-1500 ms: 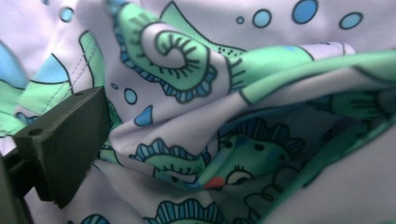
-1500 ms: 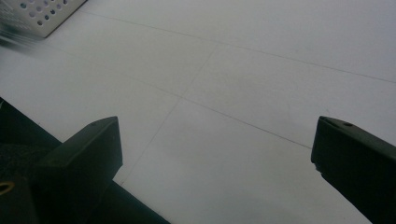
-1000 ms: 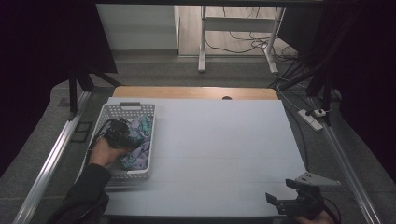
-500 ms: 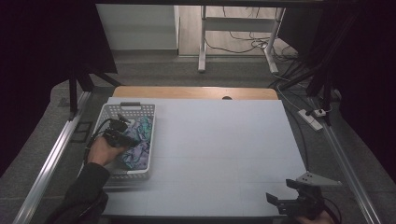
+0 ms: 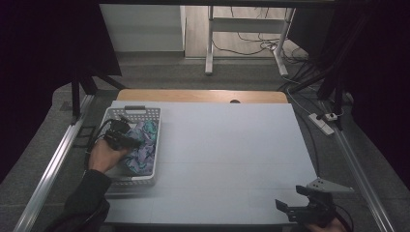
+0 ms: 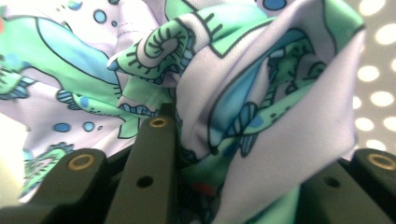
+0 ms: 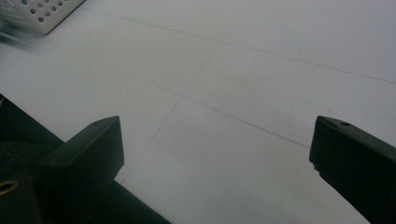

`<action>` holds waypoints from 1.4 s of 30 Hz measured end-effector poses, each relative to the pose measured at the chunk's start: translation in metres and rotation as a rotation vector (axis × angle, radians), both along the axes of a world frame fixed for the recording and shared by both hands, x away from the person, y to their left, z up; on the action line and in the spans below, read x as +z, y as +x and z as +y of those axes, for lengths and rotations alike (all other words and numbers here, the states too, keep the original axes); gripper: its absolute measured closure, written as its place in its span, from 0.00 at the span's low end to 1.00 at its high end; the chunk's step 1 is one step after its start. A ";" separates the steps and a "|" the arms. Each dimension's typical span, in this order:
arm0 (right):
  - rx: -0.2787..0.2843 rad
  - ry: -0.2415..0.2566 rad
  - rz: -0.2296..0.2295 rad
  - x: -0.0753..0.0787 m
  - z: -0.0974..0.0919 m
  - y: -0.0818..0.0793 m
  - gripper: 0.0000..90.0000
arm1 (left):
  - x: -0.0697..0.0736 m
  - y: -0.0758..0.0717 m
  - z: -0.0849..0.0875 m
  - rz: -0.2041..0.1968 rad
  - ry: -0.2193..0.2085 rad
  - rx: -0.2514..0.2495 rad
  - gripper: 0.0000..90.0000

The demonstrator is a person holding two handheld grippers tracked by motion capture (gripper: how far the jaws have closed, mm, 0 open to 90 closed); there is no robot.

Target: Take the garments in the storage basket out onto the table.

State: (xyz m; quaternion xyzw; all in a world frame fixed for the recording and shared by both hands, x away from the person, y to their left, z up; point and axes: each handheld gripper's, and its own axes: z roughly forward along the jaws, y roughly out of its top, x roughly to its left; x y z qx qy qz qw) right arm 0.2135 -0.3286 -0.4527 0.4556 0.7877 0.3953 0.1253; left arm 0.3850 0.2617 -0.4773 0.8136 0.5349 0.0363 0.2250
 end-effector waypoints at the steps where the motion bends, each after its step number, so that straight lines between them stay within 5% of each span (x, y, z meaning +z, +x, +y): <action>1: 0.000 0.000 0.000 0.000 0.000 0.000 0.03 | 0.000 0.000 0.000 0.000 0.000 0.000 0.81; 12: -0.001 -0.002 0.001 0.000 0.000 0.000 0.03 | 0.034 -0.010 0.005 -0.121 -0.031 -0.014 0.81; 32: -0.002 0.006 0.001 0.000 -0.001 0.000 0.03 | 0.096 -0.017 0.017 -0.255 -0.125 0.015 0.81; 42: -0.005 0.014 -0.005 0.000 -0.002 0.000 0.04 | 0.125 -0.018 0.011 -0.304 -0.134 0.002 0.81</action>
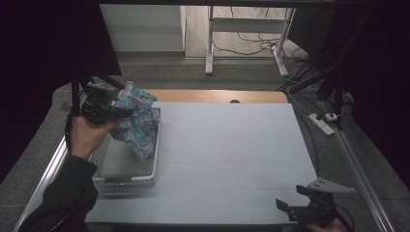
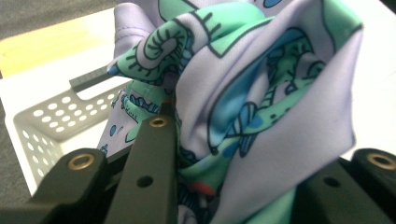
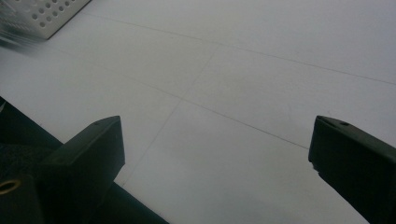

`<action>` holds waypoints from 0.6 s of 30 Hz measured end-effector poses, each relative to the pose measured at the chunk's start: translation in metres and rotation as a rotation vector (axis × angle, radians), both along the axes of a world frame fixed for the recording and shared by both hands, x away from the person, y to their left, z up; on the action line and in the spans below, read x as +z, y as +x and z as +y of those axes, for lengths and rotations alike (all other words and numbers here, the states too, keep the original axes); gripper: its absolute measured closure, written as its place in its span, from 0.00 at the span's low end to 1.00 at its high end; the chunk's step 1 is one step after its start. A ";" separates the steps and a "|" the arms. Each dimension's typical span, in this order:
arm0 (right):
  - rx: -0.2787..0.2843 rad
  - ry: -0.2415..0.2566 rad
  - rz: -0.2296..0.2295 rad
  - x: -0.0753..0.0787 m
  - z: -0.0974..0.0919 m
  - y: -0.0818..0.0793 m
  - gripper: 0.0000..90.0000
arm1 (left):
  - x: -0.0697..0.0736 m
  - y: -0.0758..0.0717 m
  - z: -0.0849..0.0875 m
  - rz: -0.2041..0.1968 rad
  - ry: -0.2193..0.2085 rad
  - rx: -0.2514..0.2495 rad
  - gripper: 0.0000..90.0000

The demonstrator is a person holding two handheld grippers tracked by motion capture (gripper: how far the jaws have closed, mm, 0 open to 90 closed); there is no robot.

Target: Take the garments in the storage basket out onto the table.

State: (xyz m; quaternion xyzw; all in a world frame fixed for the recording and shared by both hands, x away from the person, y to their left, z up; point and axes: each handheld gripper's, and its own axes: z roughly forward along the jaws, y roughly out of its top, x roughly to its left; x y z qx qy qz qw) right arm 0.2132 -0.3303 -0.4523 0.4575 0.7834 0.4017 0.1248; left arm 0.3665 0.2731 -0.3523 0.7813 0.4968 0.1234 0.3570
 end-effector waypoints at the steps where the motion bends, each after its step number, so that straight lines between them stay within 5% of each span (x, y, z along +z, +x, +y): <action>1: 0.000 0.000 0.000 0.000 0.000 0.000 0.04 | 0.000 0.000 0.000 0.000 0.000 0.000 0.81; 18: 0.001 0.003 -0.004 0.000 0.000 0.000 0.04 | 0.047 -0.006 -0.021 -0.098 -0.040 -0.043 0.81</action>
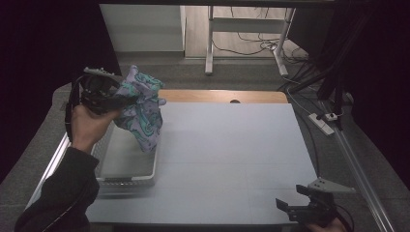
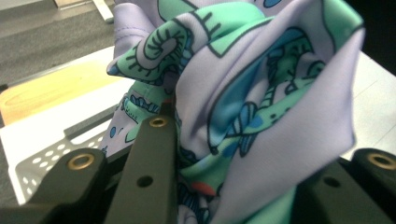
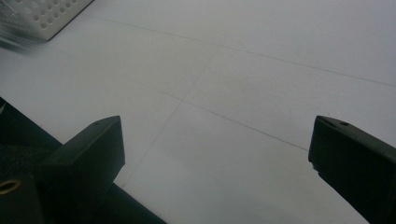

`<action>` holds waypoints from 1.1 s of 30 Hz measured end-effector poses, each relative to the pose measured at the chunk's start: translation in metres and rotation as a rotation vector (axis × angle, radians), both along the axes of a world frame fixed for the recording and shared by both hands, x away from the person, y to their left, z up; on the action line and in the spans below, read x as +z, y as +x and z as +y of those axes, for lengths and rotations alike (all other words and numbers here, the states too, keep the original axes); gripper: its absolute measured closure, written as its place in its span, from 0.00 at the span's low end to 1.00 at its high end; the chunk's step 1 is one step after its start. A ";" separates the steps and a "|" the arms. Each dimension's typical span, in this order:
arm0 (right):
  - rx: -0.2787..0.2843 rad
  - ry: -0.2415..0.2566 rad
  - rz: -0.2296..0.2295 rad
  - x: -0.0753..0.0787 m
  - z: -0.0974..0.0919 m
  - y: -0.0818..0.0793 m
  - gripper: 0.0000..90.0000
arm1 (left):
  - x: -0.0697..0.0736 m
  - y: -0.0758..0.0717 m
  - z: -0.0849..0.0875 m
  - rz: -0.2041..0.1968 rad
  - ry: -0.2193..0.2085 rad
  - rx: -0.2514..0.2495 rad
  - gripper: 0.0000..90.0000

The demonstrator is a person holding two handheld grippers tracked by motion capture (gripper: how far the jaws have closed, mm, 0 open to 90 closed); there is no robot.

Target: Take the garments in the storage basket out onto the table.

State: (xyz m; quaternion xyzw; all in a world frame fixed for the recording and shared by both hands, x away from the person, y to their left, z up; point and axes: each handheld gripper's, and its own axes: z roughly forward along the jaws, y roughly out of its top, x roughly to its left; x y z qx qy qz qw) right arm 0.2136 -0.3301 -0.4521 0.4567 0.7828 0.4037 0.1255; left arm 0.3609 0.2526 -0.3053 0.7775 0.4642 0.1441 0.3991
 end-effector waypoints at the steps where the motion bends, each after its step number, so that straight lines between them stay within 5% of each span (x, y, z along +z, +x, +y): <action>1: 0.000 0.000 0.000 0.000 0.000 0.000 0.04 | 0.002 0.000 -0.002 -0.004 -0.005 -0.004 0.81; 13: 0.000 0.002 -0.001 0.000 0.000 0.000 0.04 | 0.022 -0.002 -0.027 -0.059 -0.060 -0.071 0.81; 23: 0.003 0.002 0.000 0.000 0.000 0.000 0.04 | 0.028 -0.002 -0.064 -0.108 -0.011 -0.181 0.81; 33: 0.003 0.003 -0.004 0.000 0.000 -0.001 0.04 | 0.020 0.006 -0.103 -0.096 -0.003 -0.254 0.80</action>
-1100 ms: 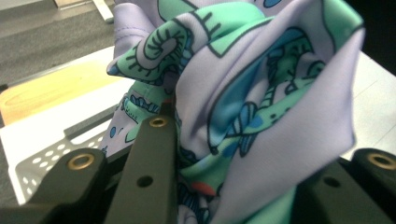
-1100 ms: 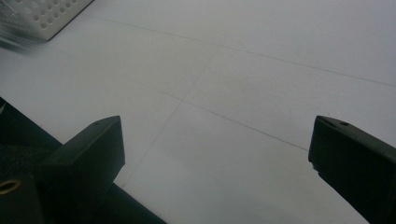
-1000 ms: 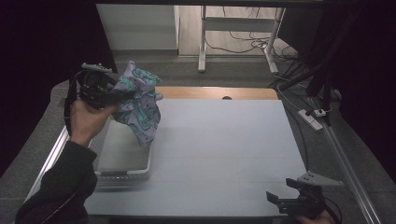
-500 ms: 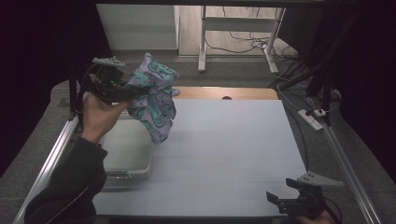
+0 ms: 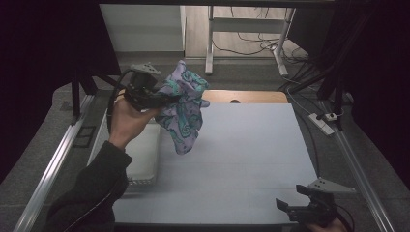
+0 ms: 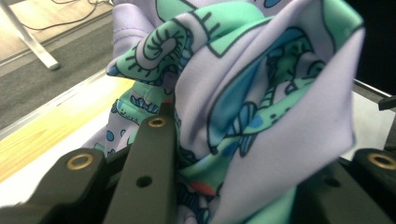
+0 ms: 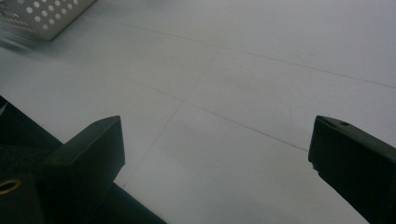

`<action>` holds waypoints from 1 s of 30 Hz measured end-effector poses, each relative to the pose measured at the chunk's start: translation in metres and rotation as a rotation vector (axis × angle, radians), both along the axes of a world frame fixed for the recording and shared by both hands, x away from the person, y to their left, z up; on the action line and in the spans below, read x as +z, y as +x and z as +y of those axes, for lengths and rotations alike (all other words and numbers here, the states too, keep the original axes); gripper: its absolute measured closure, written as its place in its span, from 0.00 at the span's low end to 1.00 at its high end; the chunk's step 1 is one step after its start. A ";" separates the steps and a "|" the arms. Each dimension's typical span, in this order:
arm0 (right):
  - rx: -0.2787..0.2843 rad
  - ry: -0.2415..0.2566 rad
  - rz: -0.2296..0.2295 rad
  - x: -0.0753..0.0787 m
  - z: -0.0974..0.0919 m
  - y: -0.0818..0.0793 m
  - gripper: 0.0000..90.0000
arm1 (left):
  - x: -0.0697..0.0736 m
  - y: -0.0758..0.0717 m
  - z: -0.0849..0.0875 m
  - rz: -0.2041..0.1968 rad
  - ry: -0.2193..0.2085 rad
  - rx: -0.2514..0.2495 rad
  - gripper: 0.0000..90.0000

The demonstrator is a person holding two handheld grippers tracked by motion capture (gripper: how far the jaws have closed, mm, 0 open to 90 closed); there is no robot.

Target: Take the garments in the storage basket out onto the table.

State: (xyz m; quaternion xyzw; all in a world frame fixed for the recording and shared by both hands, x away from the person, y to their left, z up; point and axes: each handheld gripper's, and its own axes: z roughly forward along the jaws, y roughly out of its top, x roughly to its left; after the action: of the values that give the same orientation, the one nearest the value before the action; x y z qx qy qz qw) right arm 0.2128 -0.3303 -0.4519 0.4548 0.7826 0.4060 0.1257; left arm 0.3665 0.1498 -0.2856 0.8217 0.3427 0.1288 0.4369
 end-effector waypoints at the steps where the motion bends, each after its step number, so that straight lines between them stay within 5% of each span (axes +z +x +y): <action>1: 0.000 0.001 0.000 0.000 0.000 0.000 0.04 | -0.001 0.001 -0.004 0.001 0.001 -0.006 0.80; 30: 0.006 -0.002 -0.004 0.000 0.000 0.000 0.04 | -0.052 0.020 -0.069 0.067 0.029 -0.079 0.80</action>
State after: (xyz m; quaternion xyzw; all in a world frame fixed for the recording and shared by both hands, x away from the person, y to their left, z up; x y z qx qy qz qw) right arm 0.2125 -0.3300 -0.4518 0.4516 0.7841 0.4065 0.1262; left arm 0.3863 0.0809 -0.3371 0.8448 0.3224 0.0888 0.4177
